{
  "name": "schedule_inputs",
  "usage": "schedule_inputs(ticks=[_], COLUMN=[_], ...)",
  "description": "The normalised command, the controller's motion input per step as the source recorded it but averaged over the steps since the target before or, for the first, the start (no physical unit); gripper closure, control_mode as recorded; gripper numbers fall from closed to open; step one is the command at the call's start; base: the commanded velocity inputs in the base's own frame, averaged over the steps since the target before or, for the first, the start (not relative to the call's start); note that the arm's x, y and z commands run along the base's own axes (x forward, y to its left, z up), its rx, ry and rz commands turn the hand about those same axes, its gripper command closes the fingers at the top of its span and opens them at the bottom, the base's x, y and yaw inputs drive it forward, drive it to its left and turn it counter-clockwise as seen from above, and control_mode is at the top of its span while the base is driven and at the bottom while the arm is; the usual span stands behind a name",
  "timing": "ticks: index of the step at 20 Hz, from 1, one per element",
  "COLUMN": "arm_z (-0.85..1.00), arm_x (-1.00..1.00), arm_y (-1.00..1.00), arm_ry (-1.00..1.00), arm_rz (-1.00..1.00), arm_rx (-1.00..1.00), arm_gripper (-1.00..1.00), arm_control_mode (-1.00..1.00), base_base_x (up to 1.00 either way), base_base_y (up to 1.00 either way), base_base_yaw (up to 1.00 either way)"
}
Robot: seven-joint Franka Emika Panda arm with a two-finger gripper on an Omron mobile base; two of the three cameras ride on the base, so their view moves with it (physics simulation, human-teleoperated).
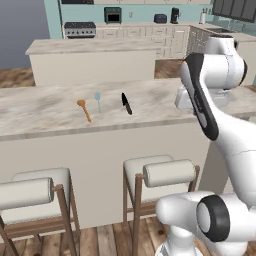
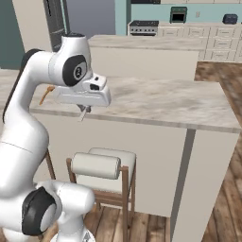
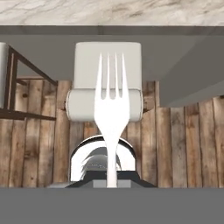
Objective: Pick up the metallic utensils from the counter and place them in the open drawer. Make sure not to pick up any wooden utensils.
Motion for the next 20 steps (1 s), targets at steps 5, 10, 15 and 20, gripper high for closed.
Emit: schedule_inputs(ticks=[5,10,15,20], arm_z=[0.41,0.0,0.0,0.0], arm_x=[-0.42,0.0,0.0,0.0], arm_y=[0.0,0.0,0.0,0.0], arm_ry=[-0.02,0.0,0.0,0.0], arm_rz=[0.0,0.0,0.0,0.0], arm_rx=[0.0,0.0,0.0,0.0], arm_gripper=[1.0,1.0,1.0,1.0], arm_control_mode=[-1.0,-1.0,-1.0,1.0], base_base_x=[0.0,0.0,0.0,-0.07], base_base_y=[0.0,0.0,0.0,0.0], base_base_yaw=[0.0,0.0,0.0,0.0])
